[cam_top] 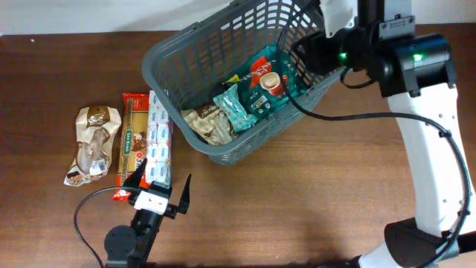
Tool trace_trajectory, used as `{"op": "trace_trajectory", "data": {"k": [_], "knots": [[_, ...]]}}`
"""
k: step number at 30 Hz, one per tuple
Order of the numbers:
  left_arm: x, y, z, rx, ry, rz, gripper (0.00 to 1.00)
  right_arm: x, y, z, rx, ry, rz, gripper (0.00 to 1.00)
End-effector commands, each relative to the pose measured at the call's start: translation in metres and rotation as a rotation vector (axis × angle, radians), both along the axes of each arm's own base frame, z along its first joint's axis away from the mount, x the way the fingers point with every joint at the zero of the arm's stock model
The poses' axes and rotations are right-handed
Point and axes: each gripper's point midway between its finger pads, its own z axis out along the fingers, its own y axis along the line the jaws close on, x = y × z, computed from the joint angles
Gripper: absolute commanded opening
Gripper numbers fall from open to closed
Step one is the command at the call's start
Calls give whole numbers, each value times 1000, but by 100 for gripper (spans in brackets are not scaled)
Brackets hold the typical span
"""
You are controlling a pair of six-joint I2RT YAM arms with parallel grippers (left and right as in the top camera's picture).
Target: Pack container
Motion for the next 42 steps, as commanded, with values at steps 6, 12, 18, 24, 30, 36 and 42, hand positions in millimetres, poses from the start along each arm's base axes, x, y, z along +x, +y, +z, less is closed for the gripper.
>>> {"op": "trace_trajectory", "data": {"k": [6, 12, 18, 24, 30, 36, 42], "knots": [[0, 0, -3, -4, 3, 4, 99, 1, -39, 26, -31, -63, -174, 58], [0, 0, -3, -4, 3, 4, 99, -14, -65, 3, -13, 83, -278, 46], [0, 0, -3, -4, 3, 4, 99, -25, -62, -6, -4, 145, -265, 51], [0, 0, -3, -4, 3, 4, 99, -36, -56, -13, 5, 199, -239, 52], [0, 0, -3, -4, 3, 4, 99, -37, -48, 2, 39, 159, -191, 53], [0, 0, -3, -4, 3, 4, 99, -33, -38, 17, 56, 92, -115, 57], [0, 0, -3, -4, 3, 3, 99, -46, -2, 20, 121, 113, 17, 57]]}}
